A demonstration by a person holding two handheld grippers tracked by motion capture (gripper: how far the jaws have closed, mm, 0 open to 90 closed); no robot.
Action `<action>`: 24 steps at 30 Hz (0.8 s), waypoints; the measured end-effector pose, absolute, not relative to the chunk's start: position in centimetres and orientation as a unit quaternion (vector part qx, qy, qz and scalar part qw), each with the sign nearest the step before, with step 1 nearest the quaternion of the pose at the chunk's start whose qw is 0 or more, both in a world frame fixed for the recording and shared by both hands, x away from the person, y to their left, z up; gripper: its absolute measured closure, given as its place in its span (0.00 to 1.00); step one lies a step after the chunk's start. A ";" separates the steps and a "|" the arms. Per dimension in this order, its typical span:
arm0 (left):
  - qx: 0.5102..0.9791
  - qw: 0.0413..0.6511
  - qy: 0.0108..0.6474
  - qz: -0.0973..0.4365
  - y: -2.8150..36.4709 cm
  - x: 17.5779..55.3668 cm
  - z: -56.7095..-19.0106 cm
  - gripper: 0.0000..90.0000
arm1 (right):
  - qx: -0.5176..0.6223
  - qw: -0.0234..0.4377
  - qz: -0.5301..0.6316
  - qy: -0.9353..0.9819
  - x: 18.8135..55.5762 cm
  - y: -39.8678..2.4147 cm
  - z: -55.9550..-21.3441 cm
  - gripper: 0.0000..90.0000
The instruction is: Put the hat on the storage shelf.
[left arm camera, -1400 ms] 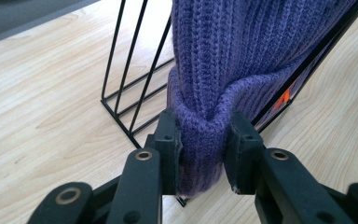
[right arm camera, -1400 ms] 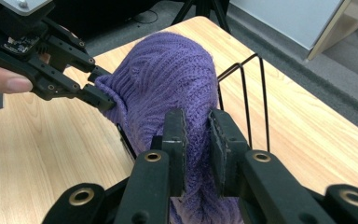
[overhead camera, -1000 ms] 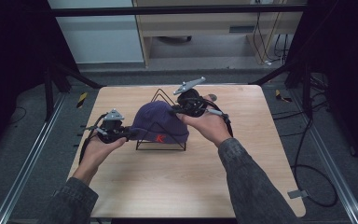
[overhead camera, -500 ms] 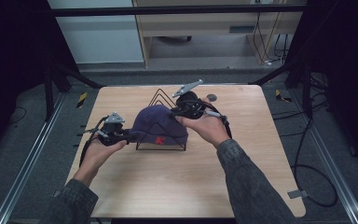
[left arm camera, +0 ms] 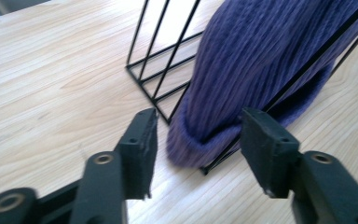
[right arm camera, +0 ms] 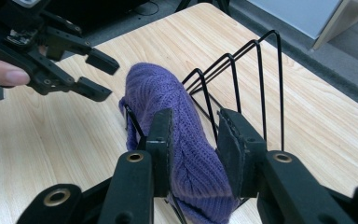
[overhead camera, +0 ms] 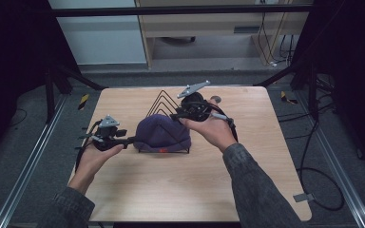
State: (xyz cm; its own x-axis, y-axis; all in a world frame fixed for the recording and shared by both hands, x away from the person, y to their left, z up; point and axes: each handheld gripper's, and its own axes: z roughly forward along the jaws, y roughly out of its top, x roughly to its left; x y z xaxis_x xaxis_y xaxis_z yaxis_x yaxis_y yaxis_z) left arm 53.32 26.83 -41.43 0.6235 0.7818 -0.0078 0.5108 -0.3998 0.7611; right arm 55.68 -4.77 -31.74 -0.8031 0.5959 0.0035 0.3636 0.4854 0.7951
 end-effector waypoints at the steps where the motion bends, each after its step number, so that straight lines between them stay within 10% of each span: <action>1: 0.816 0.378 0.398 0.183 27.0 53.2 -41.4 0.48 | 0.282 0.138 0.422 0.851 55.7 -4.8 -31.7 0.73; 24: 0.776 0.337 0.494 0.200 30.6 48.7 -46.6 0.15 | 0.316 0.163 0.416 0.837 52.8 -5.6 -32.2 0.40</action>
State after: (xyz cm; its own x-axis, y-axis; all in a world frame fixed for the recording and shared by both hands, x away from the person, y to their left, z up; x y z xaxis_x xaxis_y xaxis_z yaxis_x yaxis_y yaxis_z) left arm 48.75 30.56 -46.57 0.4324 0.9014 -0.0234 0.6320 -0.2844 0.7209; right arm 52.78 -5.63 -32.15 -0.7475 0.6642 -0.0101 0.3932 0.4547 0.7992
